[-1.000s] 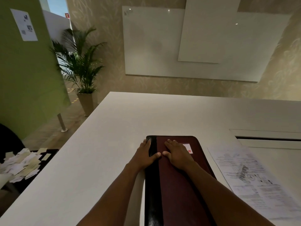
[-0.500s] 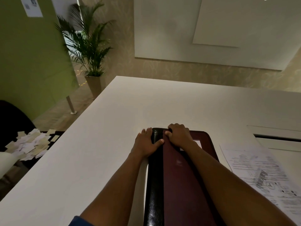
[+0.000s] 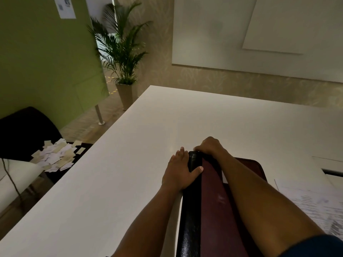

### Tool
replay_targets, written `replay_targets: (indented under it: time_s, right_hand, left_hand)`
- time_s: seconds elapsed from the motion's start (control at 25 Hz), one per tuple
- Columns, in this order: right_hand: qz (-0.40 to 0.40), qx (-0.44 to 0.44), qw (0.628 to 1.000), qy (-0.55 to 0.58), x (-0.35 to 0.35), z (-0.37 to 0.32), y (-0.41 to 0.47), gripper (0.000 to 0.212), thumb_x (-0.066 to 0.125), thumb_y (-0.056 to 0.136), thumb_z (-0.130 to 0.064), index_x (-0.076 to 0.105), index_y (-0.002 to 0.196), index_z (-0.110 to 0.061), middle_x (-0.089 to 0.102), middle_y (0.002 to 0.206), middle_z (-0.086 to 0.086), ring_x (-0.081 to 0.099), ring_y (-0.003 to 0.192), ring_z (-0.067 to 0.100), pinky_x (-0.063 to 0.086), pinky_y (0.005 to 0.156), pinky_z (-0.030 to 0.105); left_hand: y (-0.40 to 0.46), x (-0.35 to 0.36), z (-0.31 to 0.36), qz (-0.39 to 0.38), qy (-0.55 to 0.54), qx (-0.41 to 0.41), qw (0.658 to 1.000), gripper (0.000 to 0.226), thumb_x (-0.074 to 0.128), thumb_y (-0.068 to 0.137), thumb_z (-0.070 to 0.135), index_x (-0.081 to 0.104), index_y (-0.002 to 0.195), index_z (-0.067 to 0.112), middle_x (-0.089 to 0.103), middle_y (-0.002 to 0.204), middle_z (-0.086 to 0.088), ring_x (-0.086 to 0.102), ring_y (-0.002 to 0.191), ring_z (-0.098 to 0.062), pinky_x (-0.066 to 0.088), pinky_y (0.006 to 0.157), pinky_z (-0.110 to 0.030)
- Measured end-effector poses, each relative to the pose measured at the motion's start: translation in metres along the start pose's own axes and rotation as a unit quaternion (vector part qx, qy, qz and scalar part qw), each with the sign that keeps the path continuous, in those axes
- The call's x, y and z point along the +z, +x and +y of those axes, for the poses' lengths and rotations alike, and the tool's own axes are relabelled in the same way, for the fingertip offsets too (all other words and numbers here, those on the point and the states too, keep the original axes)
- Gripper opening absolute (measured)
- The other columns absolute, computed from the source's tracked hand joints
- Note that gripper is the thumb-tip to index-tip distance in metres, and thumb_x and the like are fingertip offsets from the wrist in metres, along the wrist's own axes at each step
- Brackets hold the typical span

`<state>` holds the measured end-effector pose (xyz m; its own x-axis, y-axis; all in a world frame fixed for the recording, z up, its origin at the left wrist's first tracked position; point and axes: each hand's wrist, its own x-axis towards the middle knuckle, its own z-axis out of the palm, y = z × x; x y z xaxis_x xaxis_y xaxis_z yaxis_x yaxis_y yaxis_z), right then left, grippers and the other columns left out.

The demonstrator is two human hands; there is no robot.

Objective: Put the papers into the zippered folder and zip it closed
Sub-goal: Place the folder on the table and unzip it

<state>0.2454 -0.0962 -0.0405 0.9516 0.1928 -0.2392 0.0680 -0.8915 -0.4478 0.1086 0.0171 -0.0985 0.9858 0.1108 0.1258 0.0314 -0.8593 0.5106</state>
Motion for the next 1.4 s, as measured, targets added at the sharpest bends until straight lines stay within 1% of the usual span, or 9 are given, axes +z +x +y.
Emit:
replay_targets:
  time_s: [0.16,0.32,0.4,0.52,0.76,1.0,1.12,1.28,1.4]
  right_hand:
    - [-0.005,0.058,0.998,-0.034,0.003,-0.014,0.009,0.033,0.08,0.068,-0.035,0.055,0.072,-0.013,0.06,0.075,0.003,0.058,0.063,0.017,0.041,0.049,0.026]
    - [-0.05,0.091,0.989,-0.102,-0.002,-0.026,0.017,0.042,0.084,0.069,-0.04,0.055,0.072,-0.011,0.059,0.075,0.004,0.056,0.061,0.019,0.04,0.048,0.03]
    - [-0.079,0.092,0.983,-0.137,-0.004,-0.032,0.02,0.041,0.081,0.073,-0.04,0.055,0.072,-0.01,0.057,0.075,0.005,0.055,0.062,0.018,0.04,0.05,0.03]
    - [-0.099,0.09,0.979,-0.152,-0.003,-0.035,0.023,0.032,0.077,0.078,-0.032,0.055,0.073,-0.009,0.056,0.075,0.005,0.053,0.061,0.018,0.041,0.052,0.029]
    - [0.008,0.083,0.993,-0.087,-0.007,-0.005,0.016,0.022,0.074,0.074,-0.011,0.052,0.071,-0.007,0.056,0.073,0.007,0.053,0.058,0.018,0.037,0.043,0.026]
    - [0.046,0.117,0.99,-0.056,-0.032,0.057,0.007,0.018,0.066,0.076,-0.004,0.05,0.068,-0.006,0.053,0.07,0.007,0.05,0.057,0.018,0.035,0.042,0.025]
    - [0.091,0.14,0.986,-0.023,-0.046,0.091,0.002,0.017,0.065,0.075,0.0,0.05,0.068,-0.005,0.053,0.07,0.009,0.049,0.057,0.021,0.035,0.044,0.025]
    - [0.144,0.173,0.974,0.015,-0.063,0.131,-0.012,0.019,0.064,0.076,0.0,0.048,0.066,-0.005,0.049,0.066,0.009,0.046,0.056,0.023,0.04,0.051,0.027]
    - [0.139,0.189,0.971,0.045,-0.074,0.147,-0.026,0.021,0.069,0.075,-0.008,0.051,0.065,-0.006,0.054,0.068,0.008,0.053,0.065,0.025,0.035,0.047,0.024]
  left_hand:
    - [0.0,0.0,0.001,-0.004,0.012,0.005,1.0,0.095,0.028,0.084,0.077,0.01,0.157,0.018,0.009,0.165,-0.007,0.006,0.152,-0.023,0.008,0.122,-0.04]
    - [-0.002,-0.003,0.003,0.013,-0.011,-0.005,1.0,0.091,0.037,0.082,0.077,0.02,0.153,0.024,0.031,0.158,-0.008,0.021,0.148,-0.029,0.024,0.118,-0.046]
    - [-0.004,-0.003,0.004,0.011,-0.018,-0.017,1.0,0.091,0.038,0.08,0.078,0.019,0.153,0.027,0.03,0.158,-0.01,0.019,0.149,-0.031,0.024,0.117,-0.047]
    - [-0.003,-0.002,0.003,-0.001,-0.021,-0.04,0.999,0.092,0.038,0.078,0.081,0.017,0.153,0.031,0.026,0.16,-0.012,0.016,0.15,-0.032,0.024,0.116,-0.049]
    - [-0.001,-0.001,0.001,0.0,-0.013,-0.012,1.0,0.09,0.037,0.081,0.078,0.017,0.154,0.029,0.027,0.16,-0.004,0.012,0.151,-0.028,0.017,0.119,-0.044]
    - [0.001,0.001,-0.003,-0.013,-0.016,-0.01,1.0,0.091,0.036,0.079,0.081,0.014,0.154,0.034,0.023,0.162,0.003,0.009,0.152,-0.027,0.014,0.119,-0.043]
    - [0.003,0.001,-0.003,-0.021,-0.015,-0.017,1.0,0.092,0.036,0.078,0.082,0.015,0.155,0.034,0.023,0.162,0.002,0.009,0.152,-0.027,0.015,0.12,-0.043]
    - [0.006,-0.003,-0.002,-0.034,0.001,-0.003,0.999,0.094,0.035,0.08,0.08,0.016,0.156,0.028,0.025,0.162,0.0,0.01,0.152,-0.025,0.011,0.121,-0.04]
    - [0.009,-0.004,-0.002,-0.045,0.01,0.006,0.999,0.091,0.04,0.085,0.074,0.016,0.156,0.024,0.027,0.161,-0.005,0.013,0.151,-0.028,0.012,0.121,-0.043]
